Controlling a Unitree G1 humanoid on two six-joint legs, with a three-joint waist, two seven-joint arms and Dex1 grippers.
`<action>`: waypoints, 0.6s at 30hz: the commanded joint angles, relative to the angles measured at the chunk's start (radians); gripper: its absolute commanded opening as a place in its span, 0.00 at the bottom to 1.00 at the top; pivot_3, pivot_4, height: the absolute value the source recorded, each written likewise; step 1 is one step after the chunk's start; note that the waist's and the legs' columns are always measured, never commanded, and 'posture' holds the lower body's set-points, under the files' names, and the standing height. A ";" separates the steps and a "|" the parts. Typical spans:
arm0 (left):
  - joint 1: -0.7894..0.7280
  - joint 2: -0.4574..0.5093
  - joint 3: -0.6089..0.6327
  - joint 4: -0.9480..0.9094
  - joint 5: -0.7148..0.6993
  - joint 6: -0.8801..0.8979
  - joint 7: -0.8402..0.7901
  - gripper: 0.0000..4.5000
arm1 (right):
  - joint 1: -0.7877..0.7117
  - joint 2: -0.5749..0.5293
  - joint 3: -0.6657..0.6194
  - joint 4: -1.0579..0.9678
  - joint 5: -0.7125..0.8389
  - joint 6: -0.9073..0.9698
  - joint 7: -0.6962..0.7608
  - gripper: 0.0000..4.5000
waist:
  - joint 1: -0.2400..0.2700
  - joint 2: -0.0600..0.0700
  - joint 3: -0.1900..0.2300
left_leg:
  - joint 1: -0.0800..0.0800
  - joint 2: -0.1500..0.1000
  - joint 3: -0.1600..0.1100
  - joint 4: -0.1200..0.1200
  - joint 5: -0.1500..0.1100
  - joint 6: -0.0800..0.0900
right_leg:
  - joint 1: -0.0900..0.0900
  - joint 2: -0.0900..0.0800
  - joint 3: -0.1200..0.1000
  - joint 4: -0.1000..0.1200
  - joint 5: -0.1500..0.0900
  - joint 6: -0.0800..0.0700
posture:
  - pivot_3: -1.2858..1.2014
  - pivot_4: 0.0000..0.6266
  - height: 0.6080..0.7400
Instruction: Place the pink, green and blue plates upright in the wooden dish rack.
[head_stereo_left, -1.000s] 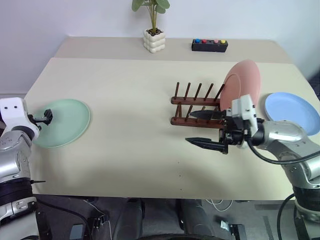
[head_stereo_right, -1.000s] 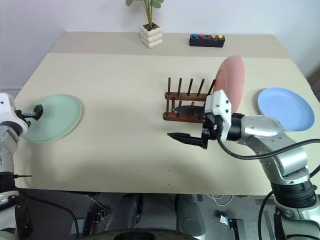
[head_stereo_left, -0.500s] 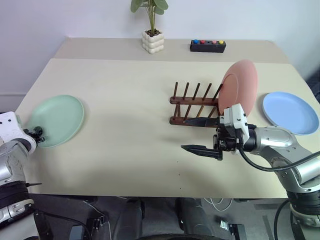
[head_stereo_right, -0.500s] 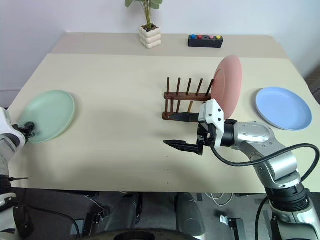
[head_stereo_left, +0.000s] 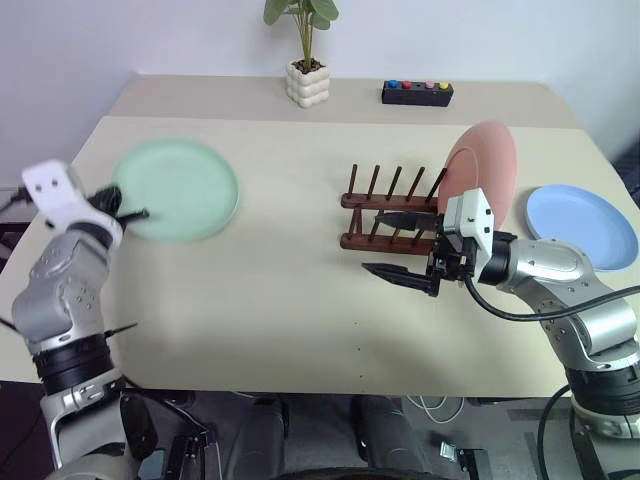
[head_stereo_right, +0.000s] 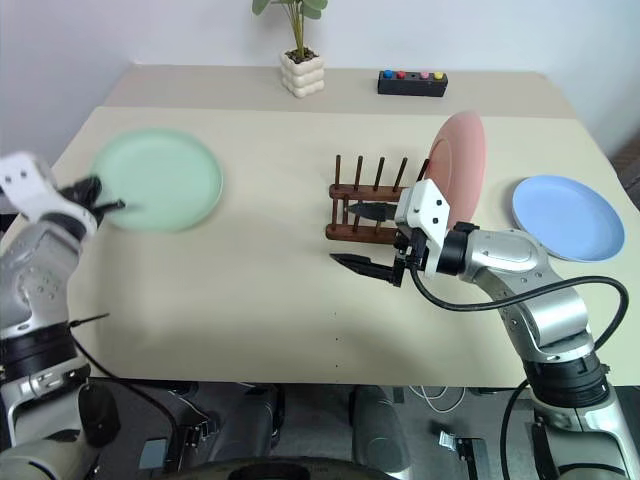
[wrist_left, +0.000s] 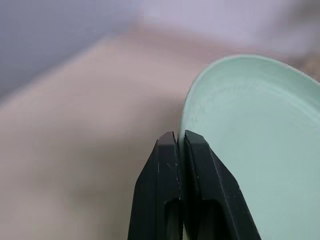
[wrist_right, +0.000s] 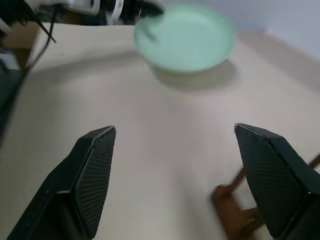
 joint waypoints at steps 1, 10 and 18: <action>-0.133 0.001 -0.140 -0.093 0.084 -0.089 0.014 0.01 | -0.098 0.016 0.034 0.015 -0.149 -0.136 -0.058 0.86 | 0.000 0.000 0.000 | 0.000 0.000 0.000 0.000 0.000 0.000 | -0.001 0.000 0.000 0.000 0.000 0.000 | 0.52 0.24 0.92; -0.285 -0.129 -0.378 -0.194 0.169 -0.106 0.013 0.01 | -0.264 0.050 0.163 0.160 -0.555 -0.404 -0.238 0.86 | -0.005 0.000 0.000 | -0.001 0.000 0.000 -0.002 0.000 -0.001 | -0.002 0.000 0.000 0.000 0.000 0.000 | 0.52 0.24 0.92; -0.310 -0.220 -0.387 -0.249 0.128 -0.052 0.017 0.01 | -0.302 0.074 0.237 0.234 -0.735 -0.530 -0.285 0.86 | -0.004 0.001 0.000 | -0.001 0.000 0.000 -0.001 0.001 -0.001 | -0.002 0.000 0.000 0.000 0.000 0.000 | 0.52 0.24 0.92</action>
